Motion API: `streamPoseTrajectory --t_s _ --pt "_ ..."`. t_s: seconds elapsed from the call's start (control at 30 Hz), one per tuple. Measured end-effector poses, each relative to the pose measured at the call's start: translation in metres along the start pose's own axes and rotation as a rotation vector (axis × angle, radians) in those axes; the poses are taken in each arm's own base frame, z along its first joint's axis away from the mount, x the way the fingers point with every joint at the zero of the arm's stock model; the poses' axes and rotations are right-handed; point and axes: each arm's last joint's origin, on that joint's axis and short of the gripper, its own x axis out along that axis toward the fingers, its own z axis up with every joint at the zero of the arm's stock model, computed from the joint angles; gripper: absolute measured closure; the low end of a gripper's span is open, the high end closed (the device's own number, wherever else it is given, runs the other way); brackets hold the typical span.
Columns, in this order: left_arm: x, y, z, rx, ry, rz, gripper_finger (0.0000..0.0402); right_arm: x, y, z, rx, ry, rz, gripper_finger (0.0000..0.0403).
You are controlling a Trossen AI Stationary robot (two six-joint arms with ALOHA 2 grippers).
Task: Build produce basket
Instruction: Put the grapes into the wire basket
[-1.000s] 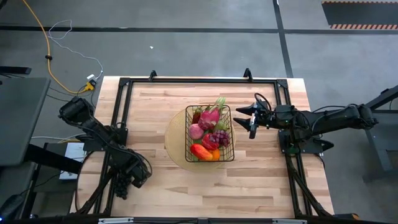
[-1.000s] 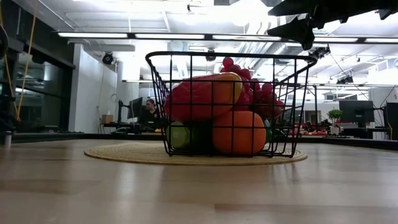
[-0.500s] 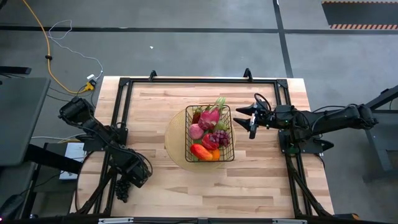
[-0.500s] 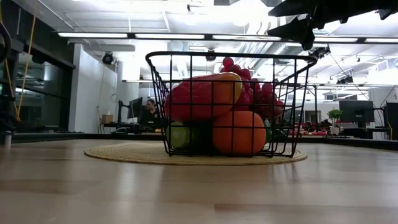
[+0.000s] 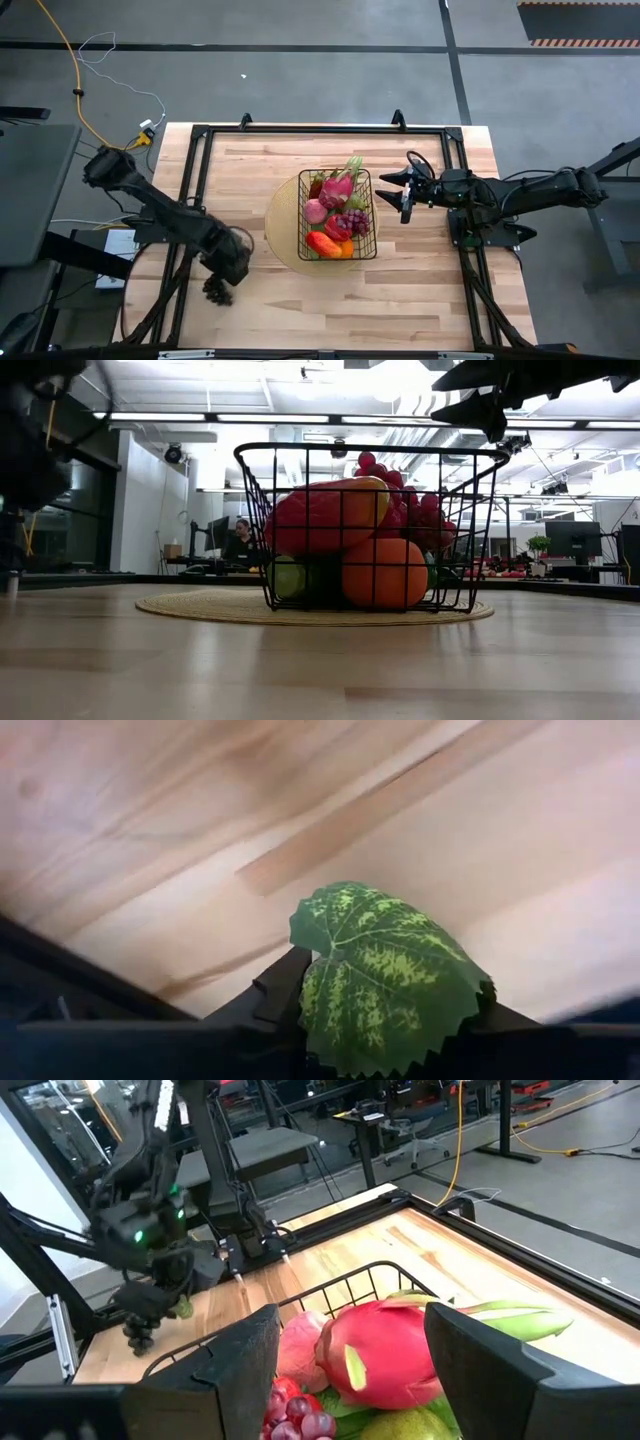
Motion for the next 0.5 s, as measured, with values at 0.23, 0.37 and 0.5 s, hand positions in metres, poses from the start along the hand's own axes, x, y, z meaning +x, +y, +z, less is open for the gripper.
streamPoseTrajectory --t_s 0.23,0.37,0.5 --pt "-0.063 -0.005 0.013 0.134 -0.198 -0.299 0.0295 0.000 0.000 -0.001 -0.004 0.012 -0.004 0.0162" --pt "-0.112 -0.005 0.017 0.225 -0.415 -0.453 0.0294 0.000 -0.001 -0.002 -0.006 0.017 -0.006 0.0162" --pt "-0.161 0.001 0.018 0.282 -0.649 -0.559 0.0294 0.000 -0.001 -0.002 -0.006 0.017 -0.006 0.0162"
